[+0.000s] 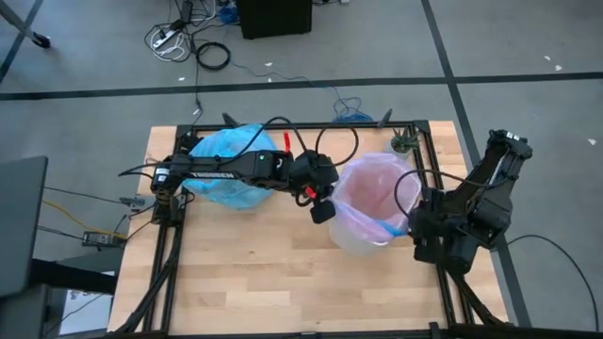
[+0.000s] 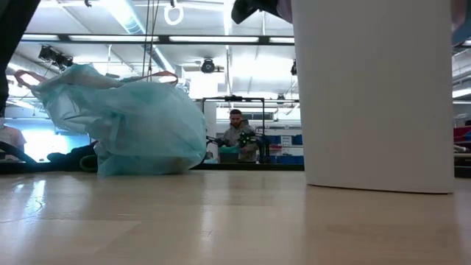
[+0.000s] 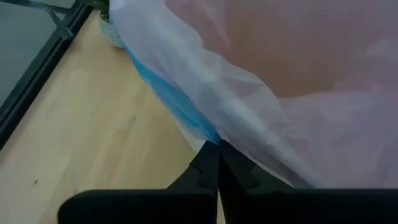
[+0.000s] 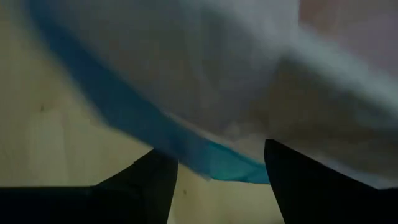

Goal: Place trash/remove bag and relplace
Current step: Put the new trash bag into the trash bin

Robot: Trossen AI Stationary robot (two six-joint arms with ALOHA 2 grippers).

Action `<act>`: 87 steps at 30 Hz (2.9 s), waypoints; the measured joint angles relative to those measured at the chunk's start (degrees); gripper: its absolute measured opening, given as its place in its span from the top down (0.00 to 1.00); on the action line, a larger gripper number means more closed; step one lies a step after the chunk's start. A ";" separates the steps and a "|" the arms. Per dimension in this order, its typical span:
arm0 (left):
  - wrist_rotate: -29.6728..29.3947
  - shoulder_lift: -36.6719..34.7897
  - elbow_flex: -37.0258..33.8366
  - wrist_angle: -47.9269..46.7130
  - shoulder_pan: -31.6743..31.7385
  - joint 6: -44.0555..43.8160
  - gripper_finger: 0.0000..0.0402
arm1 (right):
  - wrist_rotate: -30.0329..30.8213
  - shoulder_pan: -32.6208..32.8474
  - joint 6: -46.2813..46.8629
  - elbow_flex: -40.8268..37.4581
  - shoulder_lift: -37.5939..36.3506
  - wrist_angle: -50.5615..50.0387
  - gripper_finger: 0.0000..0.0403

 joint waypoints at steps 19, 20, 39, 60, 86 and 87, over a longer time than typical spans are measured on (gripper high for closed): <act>0.31 -0.02 -0.02 -7.13 -7.72 5.07 0.99 | 1.61 0.74 8.13 -6.77 -2.13 31.52 0.51; 0.33 -0.02 -0.02 -7.10 -7.89 5.44 0.99 | 0.63 0.74 8.97 -6.11 -1.93 31.57 0.52; -0.53 -0.09 -0.04 -12.88 -7.83 14.96 0.98 | -5.10 4.86 20.63 12.43 5.57 4.37 0.59; -4.98 -3.93 16.75 -24.67 -7.83 16.59 0.92 | 8.65 6.07 4.79 23.26 7.05 13.61 0.60; -1.20 -3.72 5.64 -20.85 -10.18 13.88 0.92 | 2.50 -11.82 -7.28 23.74 15.79 27.98 0.66; -1.20 -3.72 5.64 -20.85 -10.23 13.87 0.92 | 1.80 -12.22 -7.29 23.72 15.86 27.92 0.69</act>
